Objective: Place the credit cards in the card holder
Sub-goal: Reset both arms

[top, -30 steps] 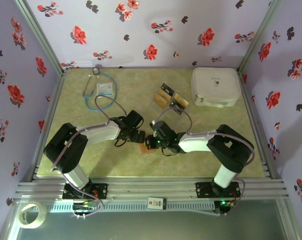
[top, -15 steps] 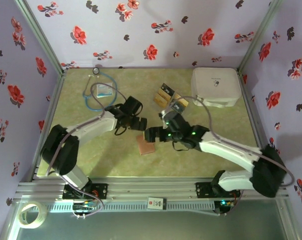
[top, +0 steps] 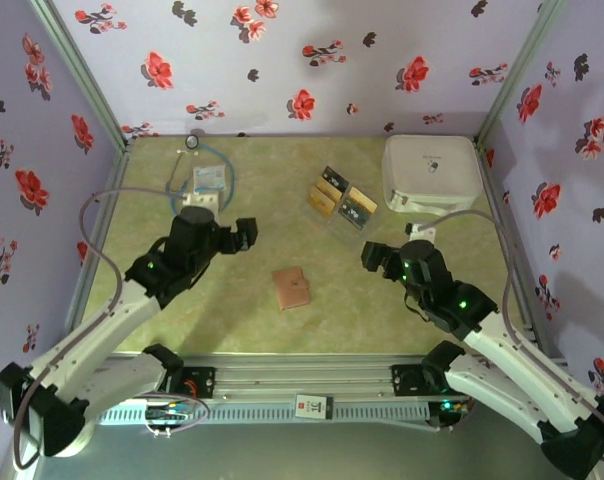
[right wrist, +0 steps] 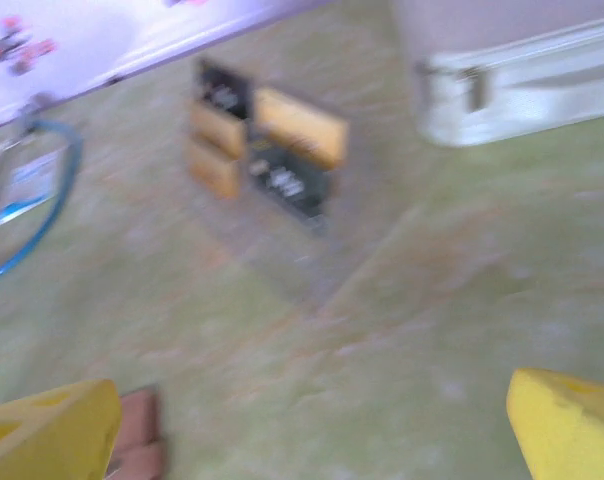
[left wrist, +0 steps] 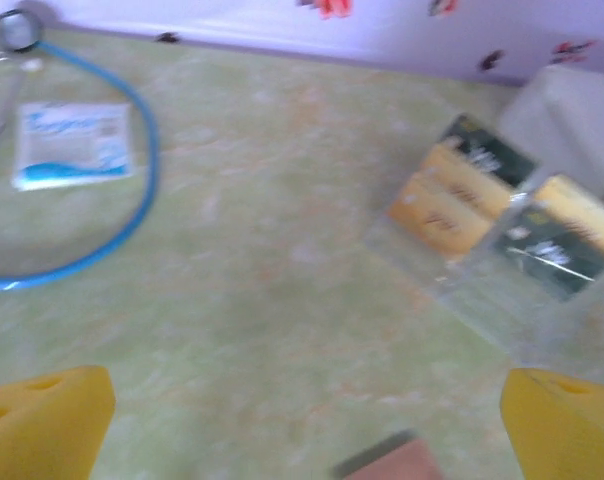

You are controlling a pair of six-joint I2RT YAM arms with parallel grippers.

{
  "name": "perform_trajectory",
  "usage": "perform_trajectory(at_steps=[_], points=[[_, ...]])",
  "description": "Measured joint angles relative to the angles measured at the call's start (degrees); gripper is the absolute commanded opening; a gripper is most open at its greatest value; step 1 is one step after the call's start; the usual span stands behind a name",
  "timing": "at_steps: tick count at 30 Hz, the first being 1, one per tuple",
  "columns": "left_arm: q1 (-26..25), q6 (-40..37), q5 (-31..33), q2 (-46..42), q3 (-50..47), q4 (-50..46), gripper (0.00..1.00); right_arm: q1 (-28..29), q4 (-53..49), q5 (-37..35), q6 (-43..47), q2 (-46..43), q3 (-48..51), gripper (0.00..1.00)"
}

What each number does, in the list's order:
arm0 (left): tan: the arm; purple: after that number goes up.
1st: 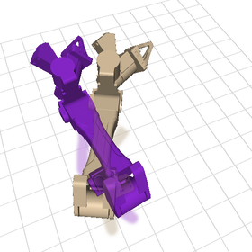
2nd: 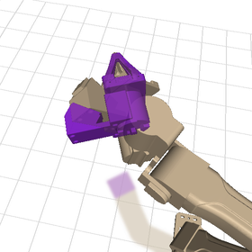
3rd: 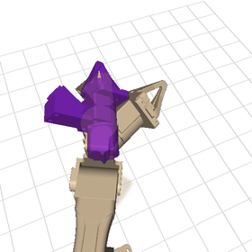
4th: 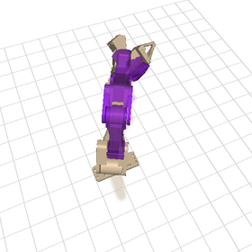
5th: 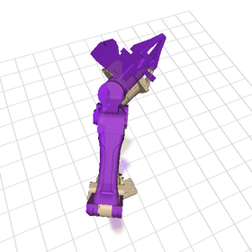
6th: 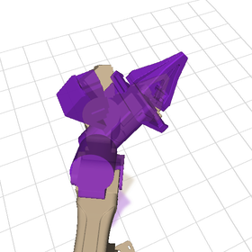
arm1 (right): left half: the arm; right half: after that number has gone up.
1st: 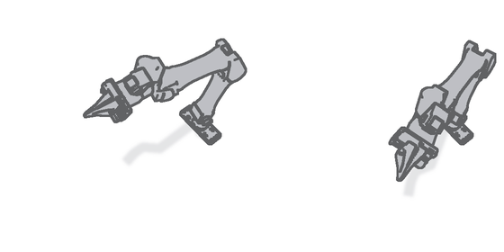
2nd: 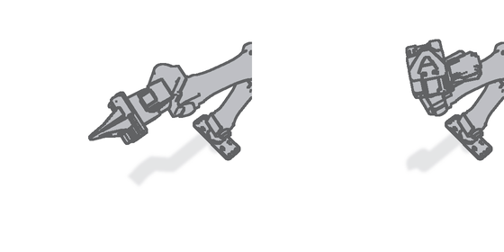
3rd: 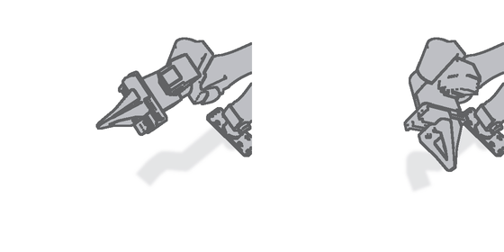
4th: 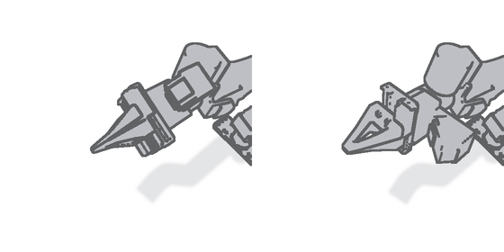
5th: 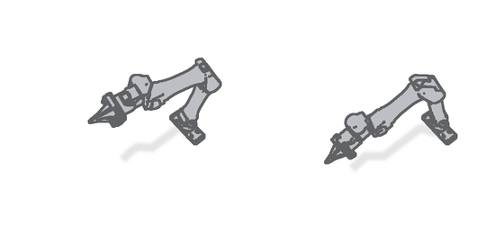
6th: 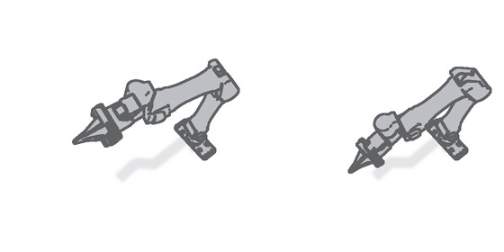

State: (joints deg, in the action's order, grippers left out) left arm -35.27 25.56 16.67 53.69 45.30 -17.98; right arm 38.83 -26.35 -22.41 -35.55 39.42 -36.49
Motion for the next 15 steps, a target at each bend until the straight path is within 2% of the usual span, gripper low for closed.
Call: perform_trajectory(at_steps=[4, 7, 9, 12, 15], points=[[1.9, -4.0, 8.4, -7.0, -9.2, 2.3, 1.00, -2.2, 2.2, -10.3, 3.1, -1.7, 3.0, 0.99], [4.9, -11.1, 13.4, -12.5, -16.2, 9.9, 1.00, -4.9, 8.1, -15.9, 7.4, -0.9, 4.9, 0.99], [8.7, -16.2, 15.5, -14.4, -20.7, 16.9, 1.00, -7.9, 12.9, -18.6, 10.1, 1.4, 5.9, 0.99], [16.2, -19.6, 17.1, -12.6, -24.1, 23.8, 1.00, -14.0, 19.0, -20.2, 13.2, 7.1, 6.3, 0.99], [22.5, -20.0, 17.2, -6.7, -24.5, 29.3, 1.00, -19.8, 24.4, -20.4, 15.6, 14.3, 6.3, 0.99]])
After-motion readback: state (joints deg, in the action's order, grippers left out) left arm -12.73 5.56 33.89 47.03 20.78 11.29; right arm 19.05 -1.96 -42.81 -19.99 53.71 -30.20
